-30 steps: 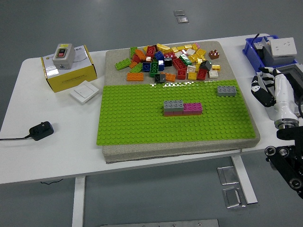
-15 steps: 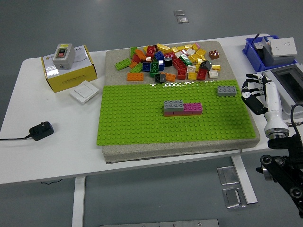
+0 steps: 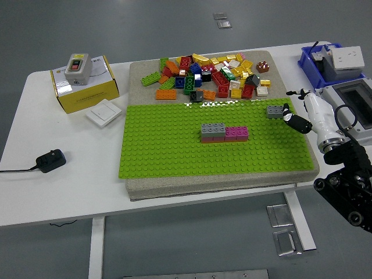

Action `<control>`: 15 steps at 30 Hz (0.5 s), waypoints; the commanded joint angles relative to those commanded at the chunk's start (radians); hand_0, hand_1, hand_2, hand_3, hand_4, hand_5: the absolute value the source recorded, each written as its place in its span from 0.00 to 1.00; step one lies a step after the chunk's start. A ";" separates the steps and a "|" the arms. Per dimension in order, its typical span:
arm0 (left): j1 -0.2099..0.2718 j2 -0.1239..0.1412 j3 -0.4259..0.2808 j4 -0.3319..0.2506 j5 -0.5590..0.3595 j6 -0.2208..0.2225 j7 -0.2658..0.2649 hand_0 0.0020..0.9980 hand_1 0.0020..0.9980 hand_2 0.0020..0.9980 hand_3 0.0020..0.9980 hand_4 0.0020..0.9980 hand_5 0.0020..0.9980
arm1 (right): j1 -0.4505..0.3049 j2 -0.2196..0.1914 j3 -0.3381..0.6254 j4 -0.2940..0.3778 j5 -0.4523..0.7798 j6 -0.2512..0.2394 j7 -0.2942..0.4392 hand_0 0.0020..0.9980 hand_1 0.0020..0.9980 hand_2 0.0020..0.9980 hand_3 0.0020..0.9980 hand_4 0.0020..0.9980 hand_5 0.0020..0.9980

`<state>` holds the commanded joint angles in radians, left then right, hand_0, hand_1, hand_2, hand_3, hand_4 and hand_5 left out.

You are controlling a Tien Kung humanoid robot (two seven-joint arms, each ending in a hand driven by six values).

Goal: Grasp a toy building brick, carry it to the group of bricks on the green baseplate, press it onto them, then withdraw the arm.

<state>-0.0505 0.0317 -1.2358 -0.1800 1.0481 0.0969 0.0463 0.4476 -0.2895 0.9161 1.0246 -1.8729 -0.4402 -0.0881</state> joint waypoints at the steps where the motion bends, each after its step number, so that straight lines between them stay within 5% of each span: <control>1: -0.002 0.000 0.000 0.000 0.002 0.000 0.001 0.66 0.66 0.59 0.60 0.20 0.65 | 0.018 -0.007 -0.023 -0.015 -0.018 0.009 -0.011 0.72 0.79 0.88 0.79 0.50 0.35; 6: -0.009 0.002 -0.007 0.000 0.016 0.000 0.008 0.66 0.66 0.59 0.60 0.21 0.65 | 0.109 -0.030 -0.131 -0.104 -0.044 0.059 -0.054 0.74 0.81 0.91 0.81 0.51 0.35; 15: -0.026 0.012 -0.007 0.000 0.037 -0.001 0.015 0.66 0.66 0.59 0.60 0.21 0.65 | 0.236 0.003 -0.302 -0.273 -0.001 0.115 -0.070 0.75 0.82 0.92 0.82 0.51 0.35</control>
<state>-0.0766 0.0435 -1.2423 -0.1800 1.0847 0.0957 0.0616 0.6834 -0.2870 0.6141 0.7513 -1.8741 -0.3248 -0.1577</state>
